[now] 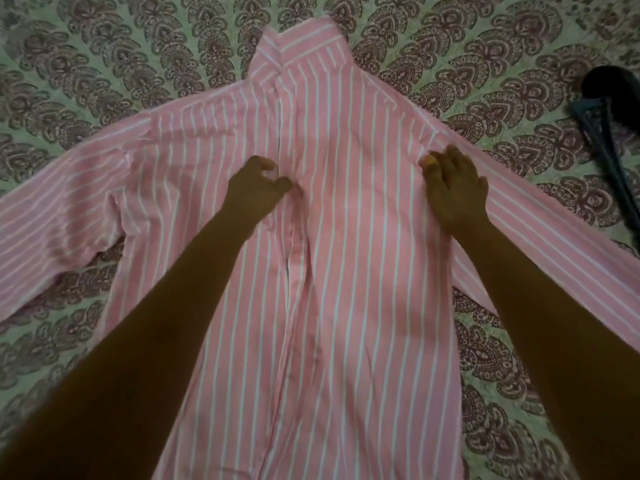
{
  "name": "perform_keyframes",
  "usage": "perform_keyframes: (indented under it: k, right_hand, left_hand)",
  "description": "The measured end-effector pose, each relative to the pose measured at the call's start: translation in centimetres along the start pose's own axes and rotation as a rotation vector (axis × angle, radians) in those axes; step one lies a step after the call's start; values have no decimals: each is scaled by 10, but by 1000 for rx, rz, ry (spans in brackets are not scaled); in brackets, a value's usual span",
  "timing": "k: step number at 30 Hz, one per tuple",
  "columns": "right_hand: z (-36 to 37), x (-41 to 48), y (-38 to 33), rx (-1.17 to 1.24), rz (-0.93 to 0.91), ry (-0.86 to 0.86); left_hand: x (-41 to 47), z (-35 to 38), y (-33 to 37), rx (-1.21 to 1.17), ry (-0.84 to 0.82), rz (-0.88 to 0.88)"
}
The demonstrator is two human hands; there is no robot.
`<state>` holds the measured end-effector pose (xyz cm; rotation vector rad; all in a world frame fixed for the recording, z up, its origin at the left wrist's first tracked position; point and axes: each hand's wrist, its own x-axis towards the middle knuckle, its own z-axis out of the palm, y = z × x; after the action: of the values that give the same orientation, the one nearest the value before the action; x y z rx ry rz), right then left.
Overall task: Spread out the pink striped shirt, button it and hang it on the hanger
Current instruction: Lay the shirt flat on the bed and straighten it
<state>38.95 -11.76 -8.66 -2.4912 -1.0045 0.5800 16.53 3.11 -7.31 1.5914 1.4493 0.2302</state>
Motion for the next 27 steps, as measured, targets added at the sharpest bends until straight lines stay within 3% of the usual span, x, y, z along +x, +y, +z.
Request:
perform_keyframes:
  k: [3, 6, 9, 11, 14, 18, 20, 23, 25, 27]
  right_hand:
    - [12, -33, -12, -1, -7, 101]
    - [33, -87, -24, 24, -44, 167]
    - [48, -144, -42, 50, -162, 261]
    - [55, -177, -55, 53, -303, 251]
    - [70, -220, -69, -15, -460, 92]
    - [94, -258, -78, -293, -325, -176]
    - [101, -266, -78, -295, -313, -158]
    - [95, -269, -81, 46, -326, -153]
    - [87, -272, -87, 254, -286, -359]
    - [87, -281, -87, 323, -311, -511]
  left_hand:
    - [-22, 3, -4, -98, -91, -97]
    - [-39, 9, -2, -171, -193, -42]
    - [-41, 17, 0, -197, -130, -22]
    - [-43, 24, 2, -29, -66, -15]
    - [-51, 29, 7, 371, -37, -29]
    - [-53, 22, 3, 517, -147, -42]
    - [-55, 18, -2, 434, -193, -3]
    - [-62, 5, -11, 124, 4, 55]
    - [-72, -9, -20, -81, 42, 43]
    - [-85, -22, -28, -180, -106, -14]
